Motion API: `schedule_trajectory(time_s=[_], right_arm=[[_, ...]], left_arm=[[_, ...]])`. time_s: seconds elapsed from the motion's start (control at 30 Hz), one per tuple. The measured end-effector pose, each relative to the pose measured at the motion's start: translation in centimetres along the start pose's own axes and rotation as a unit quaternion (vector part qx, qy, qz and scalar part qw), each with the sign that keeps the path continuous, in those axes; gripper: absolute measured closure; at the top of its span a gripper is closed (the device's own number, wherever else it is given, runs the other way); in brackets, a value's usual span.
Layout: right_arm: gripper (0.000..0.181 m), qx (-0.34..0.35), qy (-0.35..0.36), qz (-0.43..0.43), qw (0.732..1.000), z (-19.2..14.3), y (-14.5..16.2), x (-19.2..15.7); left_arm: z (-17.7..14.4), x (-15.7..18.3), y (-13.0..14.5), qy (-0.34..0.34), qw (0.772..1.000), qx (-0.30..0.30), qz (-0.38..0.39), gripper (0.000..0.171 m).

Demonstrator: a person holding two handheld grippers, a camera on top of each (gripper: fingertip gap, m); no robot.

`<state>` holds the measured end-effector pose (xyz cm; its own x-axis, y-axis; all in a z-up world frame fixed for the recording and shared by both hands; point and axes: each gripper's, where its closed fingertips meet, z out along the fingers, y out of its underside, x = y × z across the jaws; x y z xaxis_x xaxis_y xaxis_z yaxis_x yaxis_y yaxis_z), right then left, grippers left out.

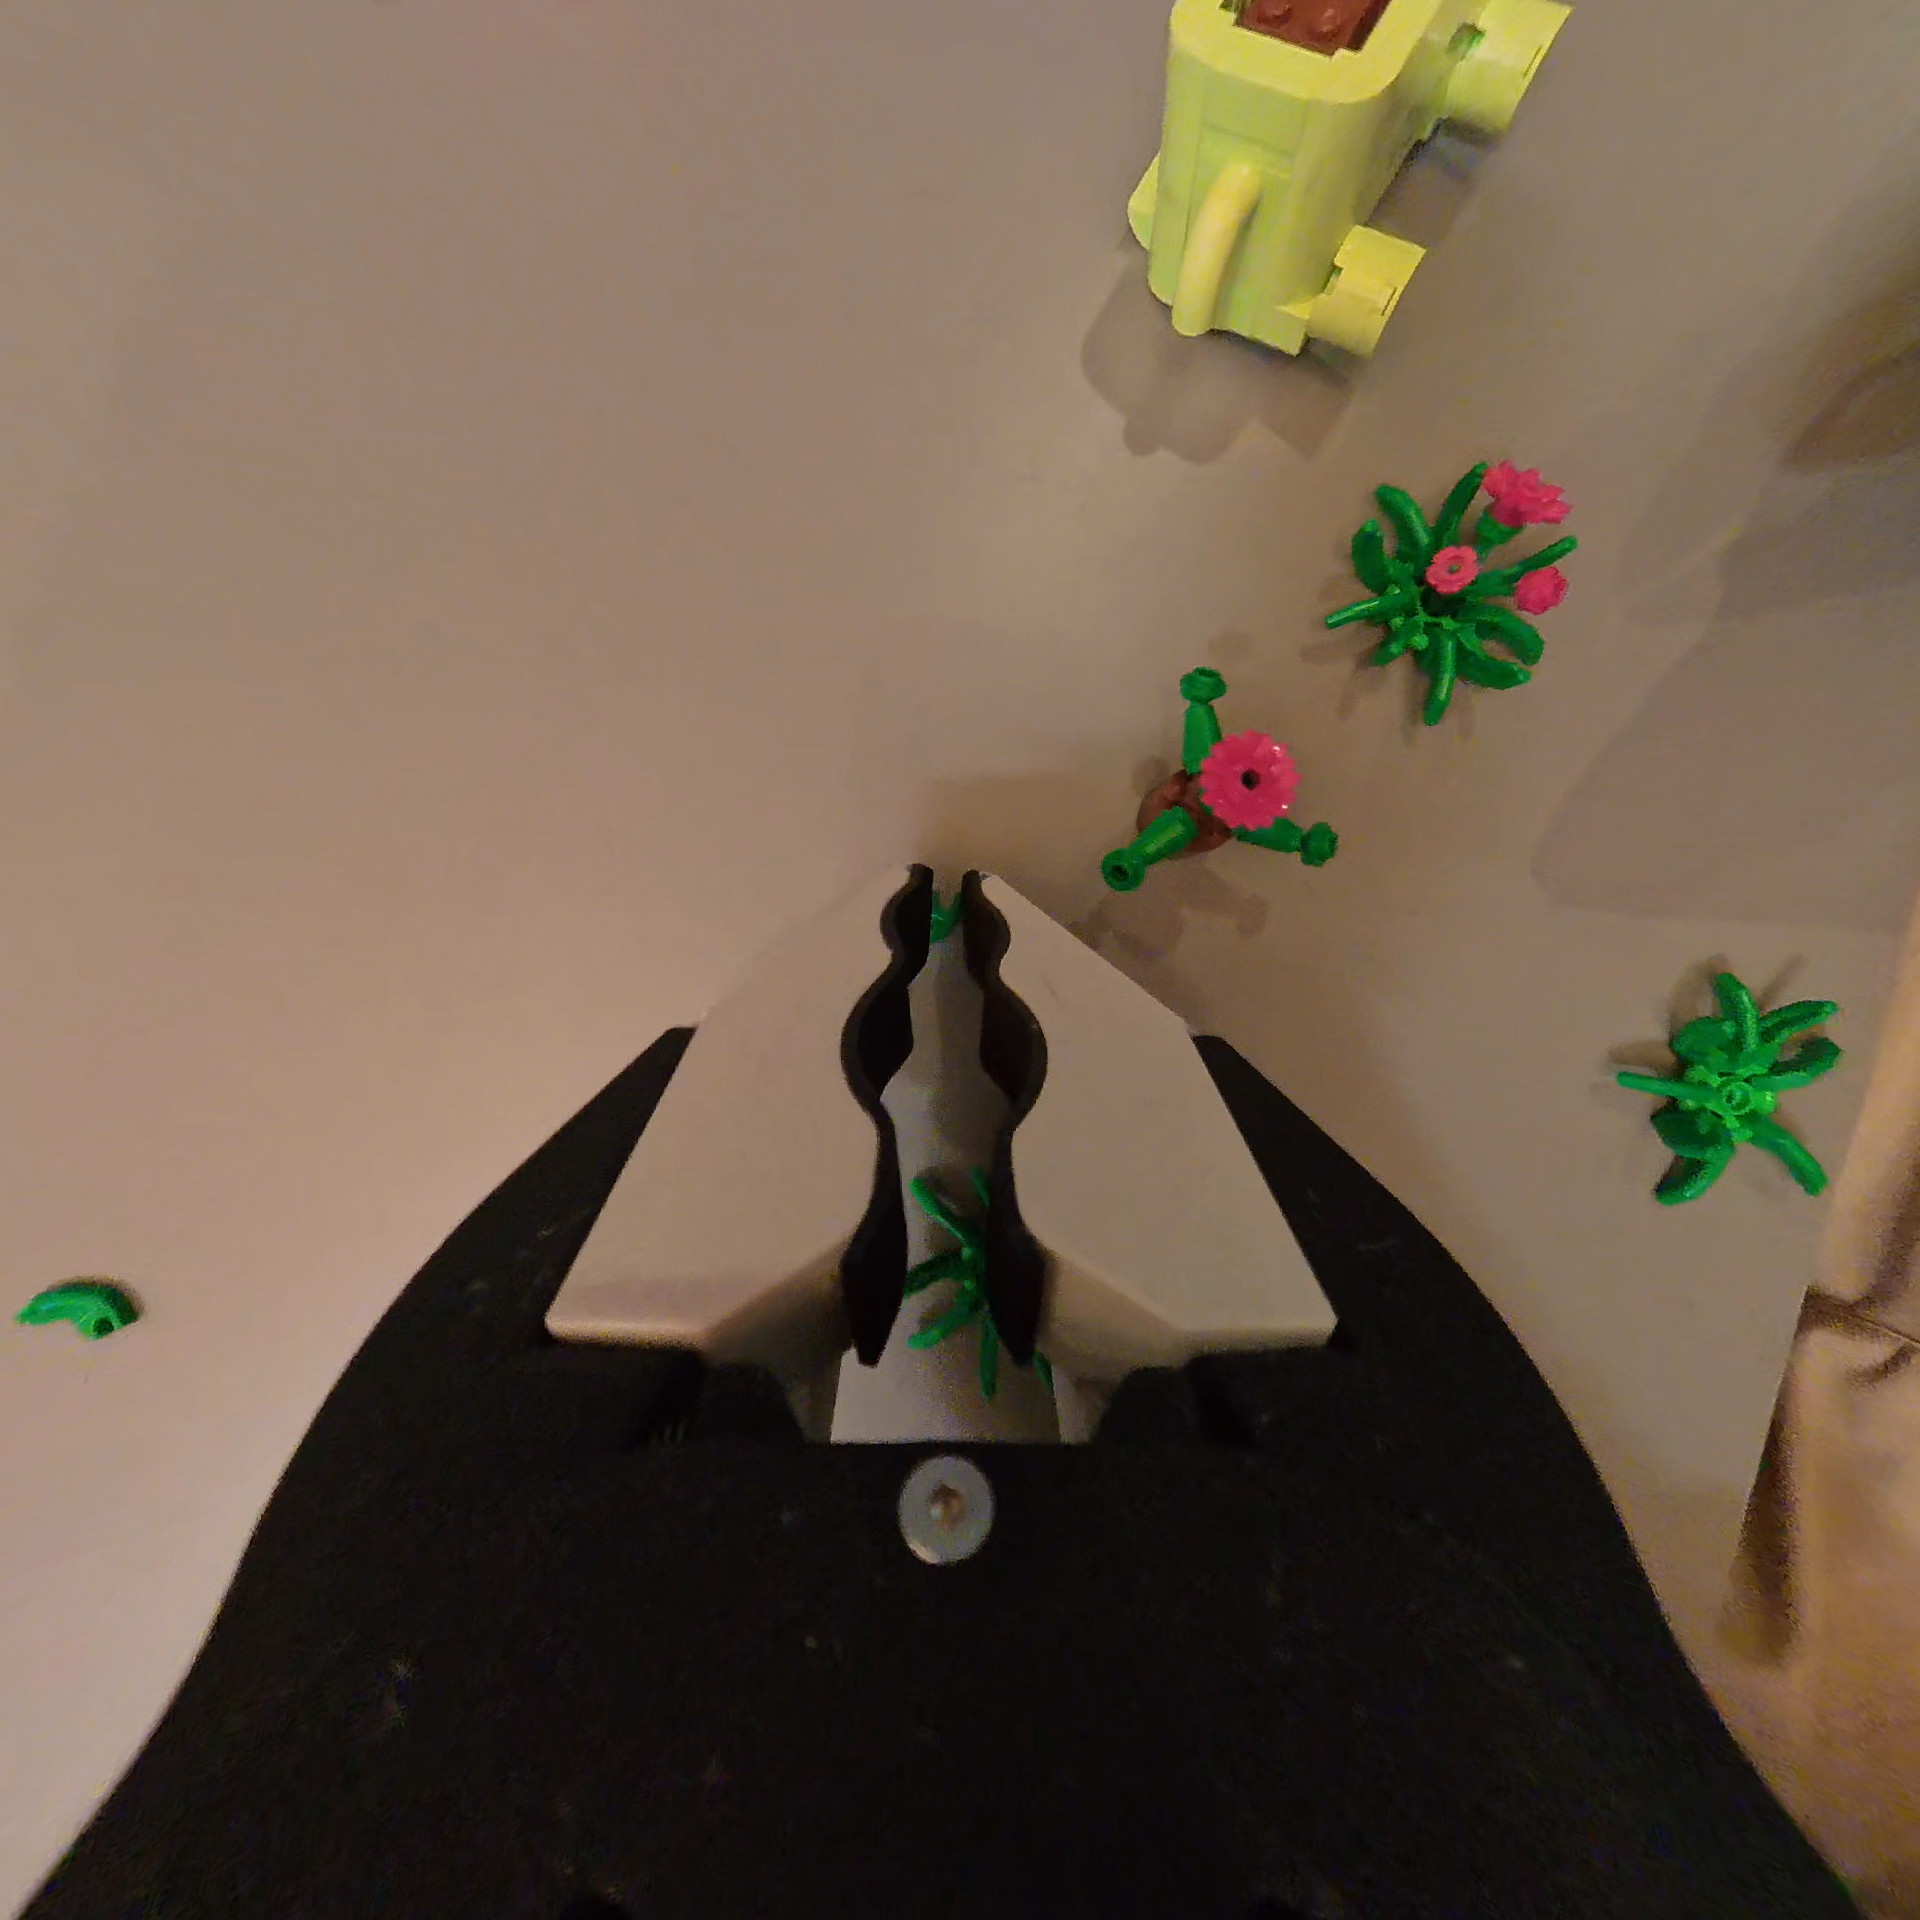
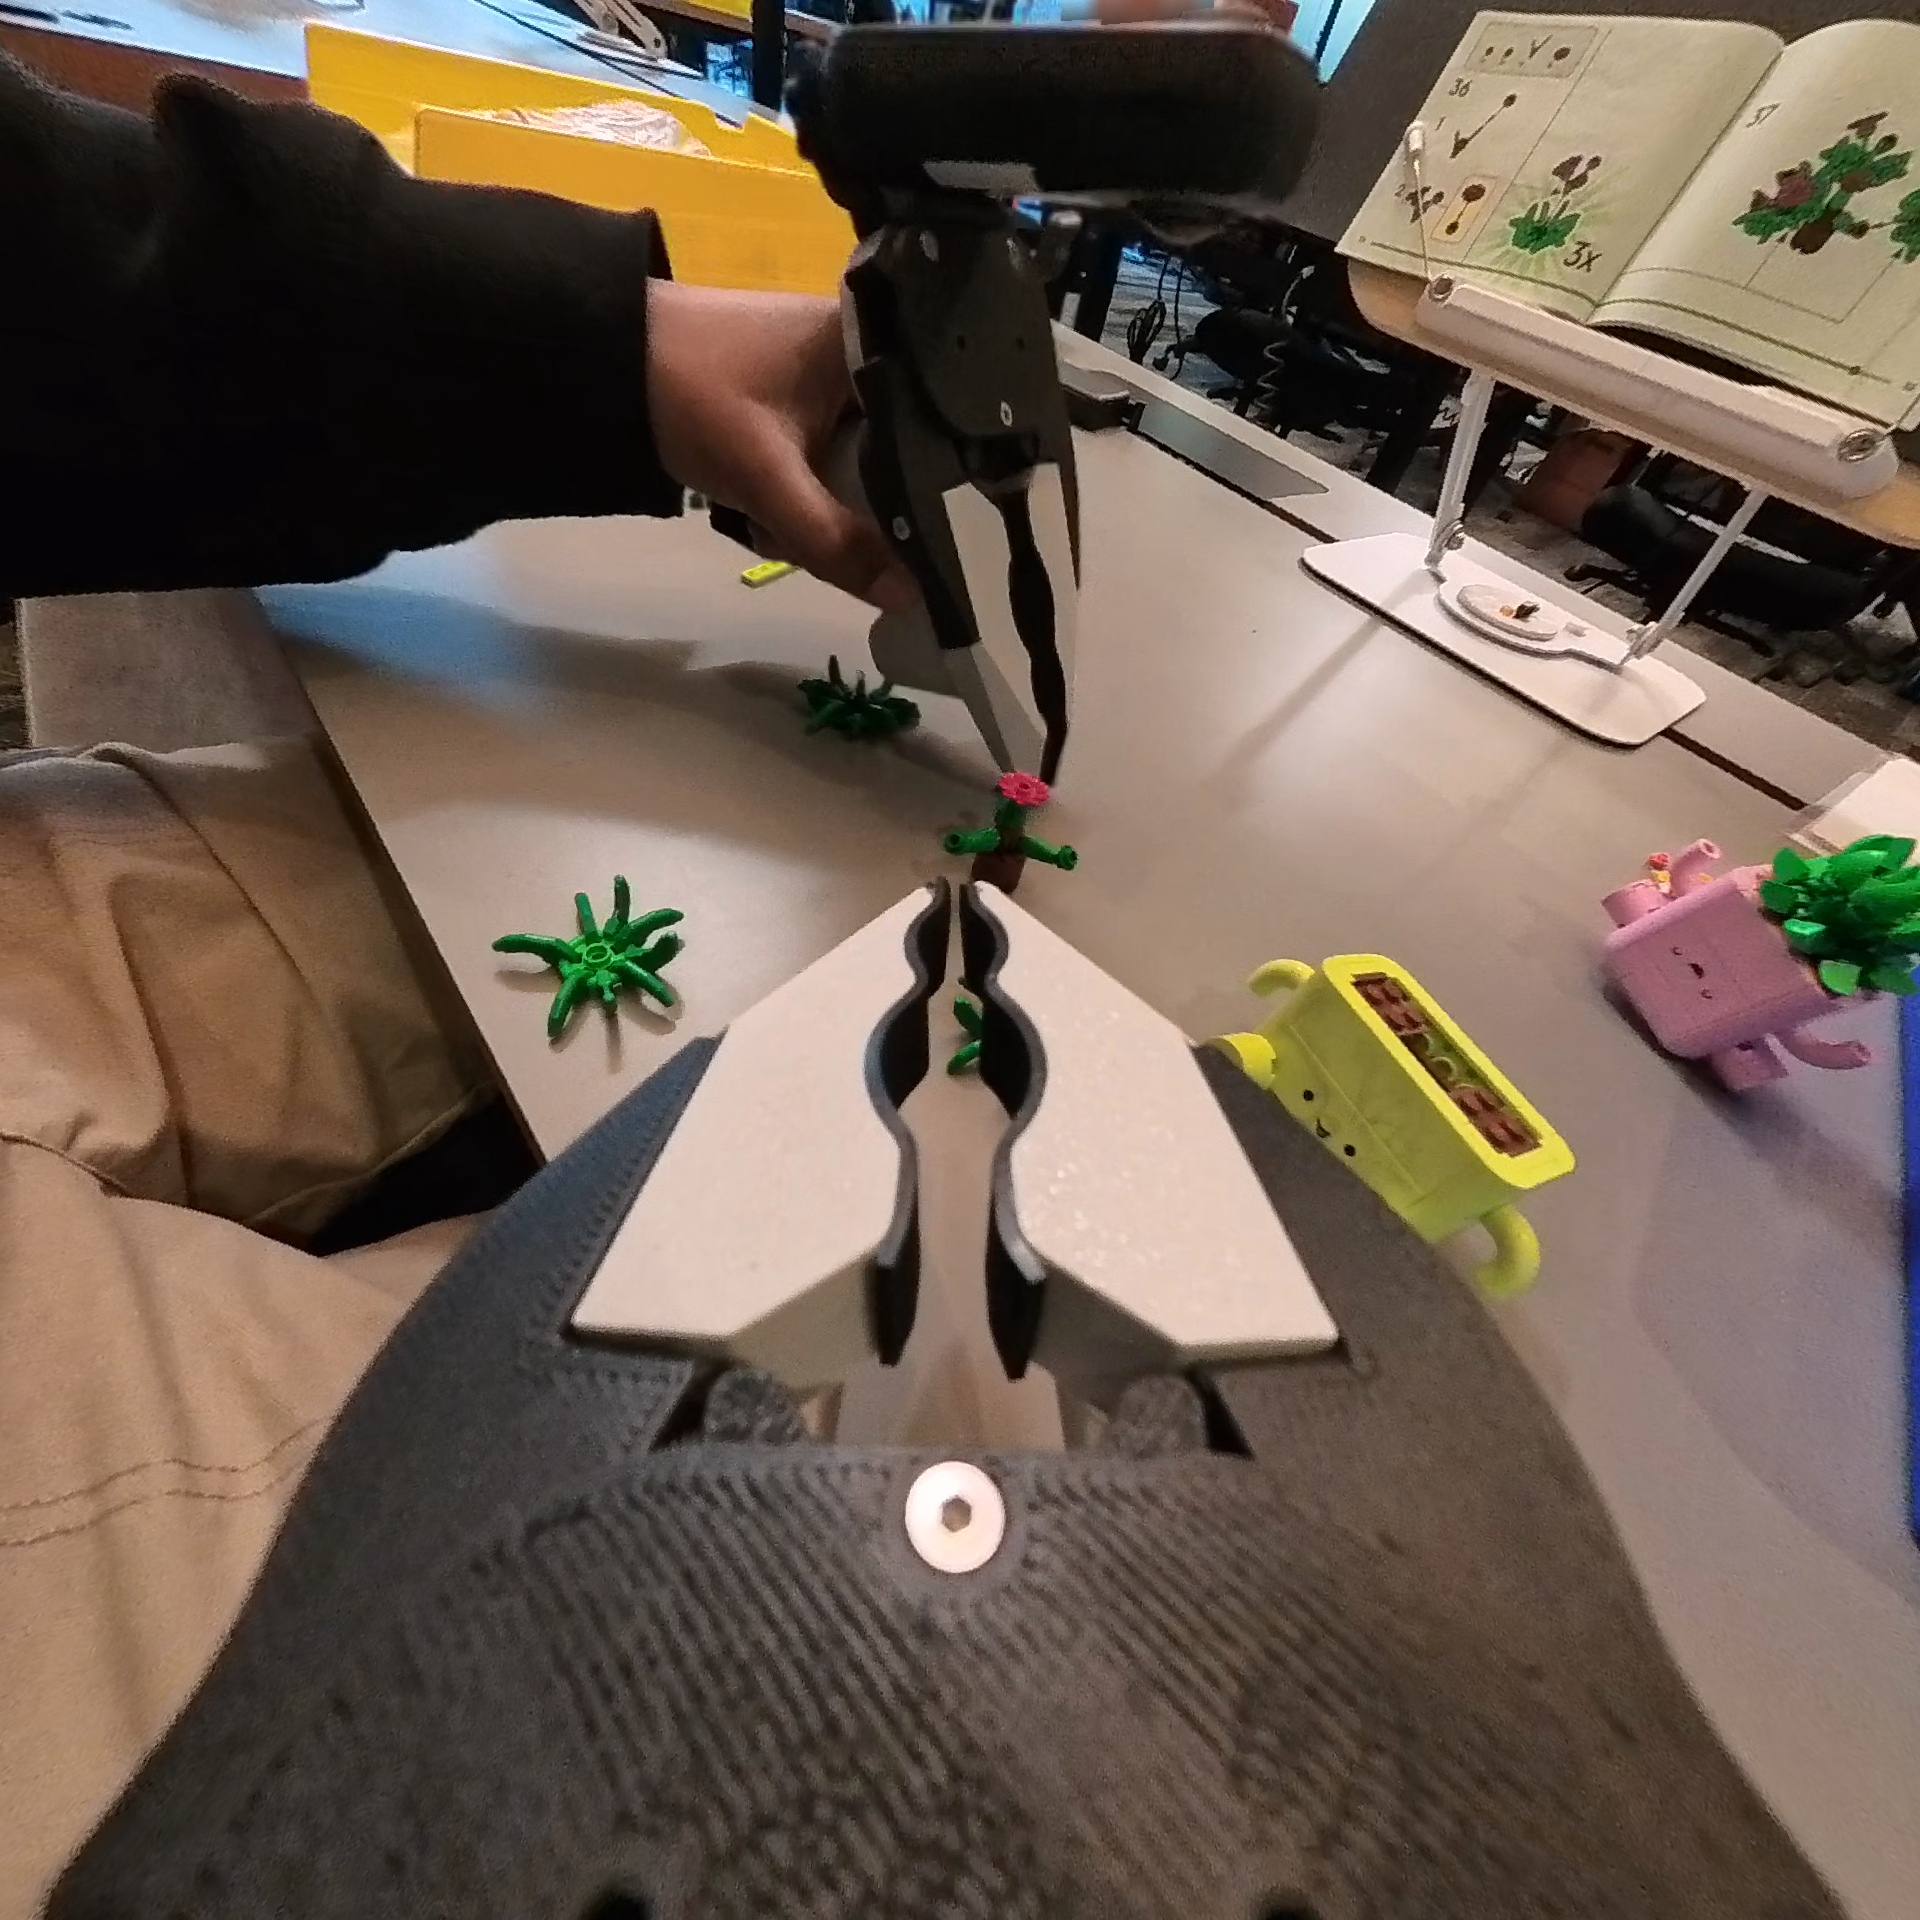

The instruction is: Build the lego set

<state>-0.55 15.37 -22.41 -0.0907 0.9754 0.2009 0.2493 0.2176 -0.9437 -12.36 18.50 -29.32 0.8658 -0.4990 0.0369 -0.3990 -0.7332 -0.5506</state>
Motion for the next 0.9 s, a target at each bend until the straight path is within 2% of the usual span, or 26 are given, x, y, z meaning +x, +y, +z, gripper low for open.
schedule_trajectory(time_s=[0.13,0.23,0.33,0.4,0.47,0.53,0.57,0.6,0.63,0.7,0.83,0.9], right_arm=[[0.181,-0.001,0.009,-0.008,1.0,0.0,0.0,0.1],[0.181,0.014,0.03,-0.001,0.999,0.0,-0.5,0.6],[0.165,0.078,0.002,0.051,0.996,-0.2,-2.7,-0.1],[0.154,0.111,-0.041,0.103,0.988,-0.2,-3.9,-1.0],[0.148,0.145,-0.096,0.166,0.971,-0.5,-5.0,-1.8],[0.147,0.176,-0.15,0.255,0.939,-0.9,-6.1,-2.1],[0.147,0.192,-0.187,0.302,0.915,-1.2,-6.8,-2.4],[0.146,0.197,-0.216,0.342,0.893,-1.3,-7.1,-2.6],[0.149,0.176,-0.226,0.367,0.885,-1.0,-6.6,-2.6],[0.148,0.136,-0.195,0.357,0.903,-0.4,-4.9,-2.1],[0.149,0.128,-0.123,0.309,0.934,-1.8,-4.0,0.3],[0.149,0.135,-0.09,0.288,0.944,-2.9,-3.6,1.5]], left_arm=[[-2.4,0.9,-1.1,0.003,0.998,0.067,-0.008,0.168],[-5.6,4.3,-3.3,0.066,0.983,0.169,-0.011,0.168],[-8.5,8.0,-4.8,0.144,0.955,0.258,-0.027,0.168],[-10.3,10.6,-5.5,0.219,0.924,0.309,-0.048,0.168],[-12.8,13.3,-6.2,0.318,0.873,0.364,-0.07,0.171],[-15.1,14.9,-6.6,0.388,0.819,0.413,-0.09,0.171],[-15.3,15.3,-6.6,0.396,0.811,0.42,-0.099,0.171],[-14.5,15.3,-6.6,0.376,0.823,0.413,-0.108,0.171],[-13.4,15.0,-6.3,0.343,0.843,0.399,-0.11,0.171],[-12.1,14.4,-5.6,0.296,0.869,0.377,-0.121,0.171],[-12.5,14.5,-3.9,0.257,0.879,0.375,-0.142,0.171],[-12.0,15.6,-2.5,0.233,0.898,0.349,-0.129,0.171]])
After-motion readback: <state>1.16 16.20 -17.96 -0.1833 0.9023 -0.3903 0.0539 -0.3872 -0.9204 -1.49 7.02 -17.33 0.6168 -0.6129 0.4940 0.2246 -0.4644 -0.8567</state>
